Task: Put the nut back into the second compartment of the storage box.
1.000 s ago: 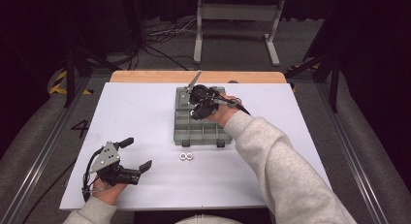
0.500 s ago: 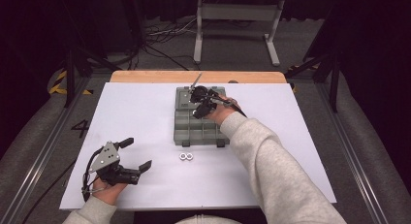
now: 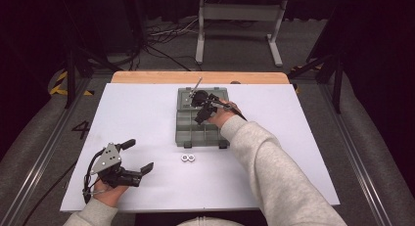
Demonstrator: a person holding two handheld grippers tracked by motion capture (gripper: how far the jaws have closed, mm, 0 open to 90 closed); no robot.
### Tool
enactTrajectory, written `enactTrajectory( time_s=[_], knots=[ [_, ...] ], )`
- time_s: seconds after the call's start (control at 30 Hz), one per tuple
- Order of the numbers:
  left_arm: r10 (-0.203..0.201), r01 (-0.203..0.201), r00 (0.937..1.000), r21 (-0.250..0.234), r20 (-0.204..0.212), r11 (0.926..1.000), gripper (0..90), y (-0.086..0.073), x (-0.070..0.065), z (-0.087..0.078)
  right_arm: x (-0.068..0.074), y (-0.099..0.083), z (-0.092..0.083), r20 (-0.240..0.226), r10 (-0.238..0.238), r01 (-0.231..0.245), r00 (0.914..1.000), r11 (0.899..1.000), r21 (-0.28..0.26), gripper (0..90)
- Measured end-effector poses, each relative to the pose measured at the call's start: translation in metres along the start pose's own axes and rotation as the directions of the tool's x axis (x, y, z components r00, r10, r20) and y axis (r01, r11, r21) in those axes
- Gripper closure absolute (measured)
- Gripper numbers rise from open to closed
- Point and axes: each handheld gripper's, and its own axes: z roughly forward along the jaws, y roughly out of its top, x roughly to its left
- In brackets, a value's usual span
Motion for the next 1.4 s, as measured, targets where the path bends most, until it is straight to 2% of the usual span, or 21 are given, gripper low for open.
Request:
enactTrajectory(
  time_s=[0.13, 0.23, 0.33, 0.37, 0.4, 0.43, 0.53, 0.67, 0.7, 0.87, 1.03, 1.23, 1.3, 1.4],
  knots=[
    [0.003, -0.003, 1.0000, 0.000, -0.003, 1.0000, 0.7, 0.000, 0.000, -0.001, 0.001, 0.000, -0.005, 0.008, -0.018, 0.018, 0.9998, 1.000, -0.010, 69.1],
    [0.003, -0.003, 1.0000, 0.004, -0.002, 1.0000, 0.7, 0.000, 0.001, -0.001, 0.008, 0.001, -0.016, 0.000, -0.027, 0.027, 0.9996, 0.999, -0.046, 67.1],
    [0.003, -0.003, 1.0000, 0.001, -0.003, 1.0000, 0.7, 0.000, 0.001, -0.001, 0.019, 0.000, -0.028, -0.012, -0.052, 0.051, 0.9986, 0.995, -0.083, 59.5],
    [0.003, -0.003, 1.0000, 0.001, -0.003, 1.0000, 0.7, 0.000, 0.001, -0.001, 0.019, 0.000, -0.028, -0.012, -0.052, 0.051, 0.9986, 0.995, -0.083, 59.5],
    [0.003, -0.003, 1.0000, 0.001, -0.003, 1.0000, 0.7, 0.000, 0.001, -0.001, 0.029, -0.001, -0.035, -0.014, -0.076, 0.074, 0.9970, 0.993, -0.095, 48.7],
    [0.003, -0.003, 1.0000, 0.000, -0.005, 1.0000, 0.7, 0.000, 0.001, -0.001, 0.029, -0.001, -0.035, -0.014, -0.076, 0.074, 0.9970, 0.993, -0.095, 48.7],
    [0.000, 0.000, 1.0000, 0.000, -0.005, 1.0000, 0.7, 0.000, 0.000, 0.000, 0.042, -0.004, -0.042, -0.013, -0.101, 0.099, 0.9948, 0.987, -0.126, 33.1],
    [-0.001, 0.001, 1.0000, -0.002, -0.004, 1.0000, 0.7, 0.000, 0.000, 0.000, 0.063, -0.011, -0.048, -0.034, -0.130, 0.125, 0.9910, 0.984, -0.125, 23.5],
    [-0.001, 0.001, 1.0000, -0.003, -0.005, 1.0000, 0.7, 0.000, 0.000, 0.000, 0.063, -0.011, -0.048, -0.034, -0.130, 0.125, 0.9910, 0.984, -0.125, 23.5],
    [0.000, 0.000, 1.0000, 0.001, -0.003, 1.0000, 0.7, 0.000, 0.000, 0.000, 0.085, -0.019, -0.050, -0.047, -0.183, 0.177, 0.9821, 0.978, -0.109, 22.7],
    [0.001, -0.001, 1.0000, -0.001, -0.005, 1.0000, 0.7, 0.000, 0.000, 0.000, 0.100, -0.026, -0.043, -0.056, -0.204, 0.198, 0.9774, 0.976, -0.095, 23.3],
    [0.000, 0.000, 1.0000, 0.001, -0.002, 1.0000, 0.7, 0.000, 0.000, 0.000, 0.109, -0.033, -0.030, -0.067, -0.211, 0.206, 0.9752, 0.976, -0.074, 24.1],
    [-0.001, 0.001, 1.0000, 0.001, -0.003, 1.0000, 0.7, 0.000, 0.000, 0.000, 0.112, -0.035, -0.020, -0.079, -0.212, 0.208, 0.9740, 0.976, -0.059, 26.0],
    [-0.001, 0.001, 1.0000, 0.001, -0.003, 1.0000, 0.7, 0.000, 0.000, 0.000, 0.113, -0.036, -0.016, -0.087, -0.219, 0.215, 0.9719, 0.975, -0.054, 28.0]
  ],
)
